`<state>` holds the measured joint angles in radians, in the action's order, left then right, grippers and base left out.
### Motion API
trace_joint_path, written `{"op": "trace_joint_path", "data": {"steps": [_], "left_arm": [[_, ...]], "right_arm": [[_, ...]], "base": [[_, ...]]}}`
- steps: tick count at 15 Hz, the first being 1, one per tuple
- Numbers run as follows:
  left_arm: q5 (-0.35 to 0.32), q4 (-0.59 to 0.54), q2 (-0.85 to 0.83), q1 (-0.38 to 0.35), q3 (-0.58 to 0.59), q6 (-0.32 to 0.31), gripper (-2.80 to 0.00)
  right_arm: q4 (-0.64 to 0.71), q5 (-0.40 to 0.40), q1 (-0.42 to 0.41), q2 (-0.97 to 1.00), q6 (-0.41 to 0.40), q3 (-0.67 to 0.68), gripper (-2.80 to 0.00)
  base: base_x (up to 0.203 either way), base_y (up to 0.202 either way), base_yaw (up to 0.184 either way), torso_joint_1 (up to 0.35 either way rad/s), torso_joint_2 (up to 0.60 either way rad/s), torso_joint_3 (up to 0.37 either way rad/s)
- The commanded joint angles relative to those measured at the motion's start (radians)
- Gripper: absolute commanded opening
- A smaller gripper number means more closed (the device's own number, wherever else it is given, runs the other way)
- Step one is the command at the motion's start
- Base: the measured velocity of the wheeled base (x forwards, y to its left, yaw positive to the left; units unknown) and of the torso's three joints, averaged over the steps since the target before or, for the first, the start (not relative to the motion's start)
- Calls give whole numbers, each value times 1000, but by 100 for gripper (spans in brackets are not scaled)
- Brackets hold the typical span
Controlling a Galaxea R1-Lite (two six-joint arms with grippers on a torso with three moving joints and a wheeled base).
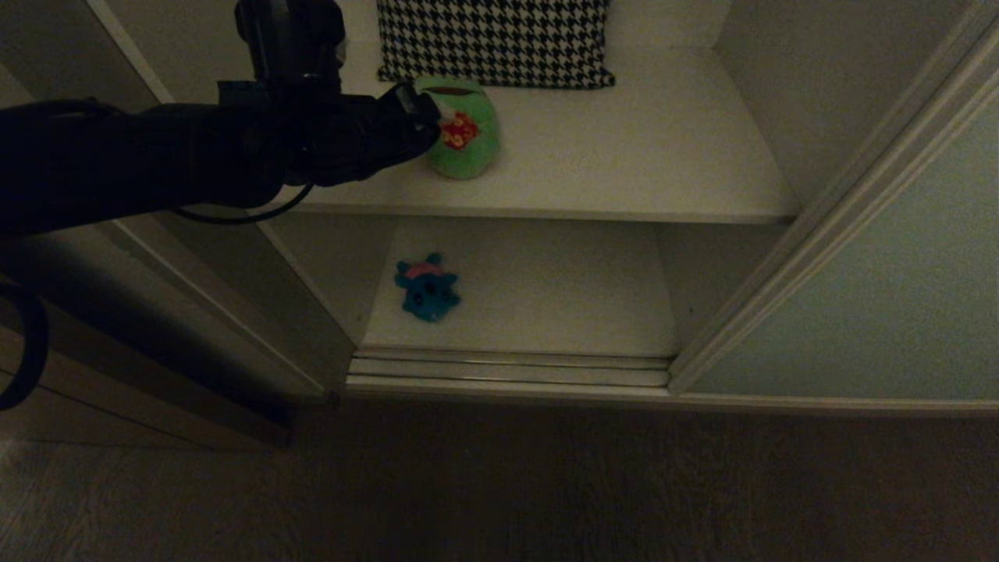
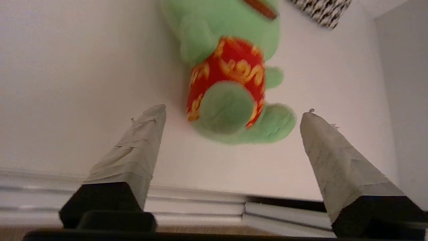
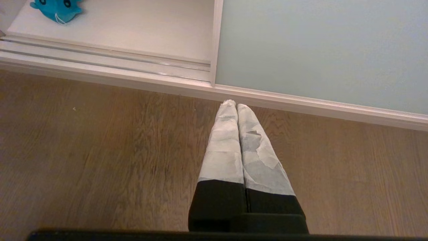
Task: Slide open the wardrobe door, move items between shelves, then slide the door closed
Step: Place the green doll on the lower shelf
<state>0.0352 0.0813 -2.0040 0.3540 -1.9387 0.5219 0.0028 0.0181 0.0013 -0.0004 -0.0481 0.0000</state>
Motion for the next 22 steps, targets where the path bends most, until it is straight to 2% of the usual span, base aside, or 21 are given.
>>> {"op": "trace_joint_path", "data": {"steps": [1,3,5,10,18,19,22], "left_arm": [[-4,8,-5,0,0,3,0],[-6,43,-44,0,0,0,0],[-4,148,-92,5,0,0,0],[-2,304,-163,9,-2,-10,0],[2,513,-258,8,-22,-141,0],[2,514,-260,8,-20,-140,-280],[2,511,-251,11,-19,-138,-280]], "right_arm": [[0,0,0,-1,-1,0,-280],[0,0,0,-1,-1,0,-280],[0,0,0,-1,-1,0,-280],[0,0,0,-1,-1,0,-280],[0,0,0,-1,-1,0,-280],[0,0,0,-1,-1,0,-280],[0,0,0,-1,-1,0,-280]], "base": [[0,0,0,0,0,0],[0,0,0,0,0,0],[0,0,0,0,0,0],[0,0,0,0,0,0],[0,0,0,0,0,0],[0,0,0,0,0,0],[0,0,0,0,0,0]]}}
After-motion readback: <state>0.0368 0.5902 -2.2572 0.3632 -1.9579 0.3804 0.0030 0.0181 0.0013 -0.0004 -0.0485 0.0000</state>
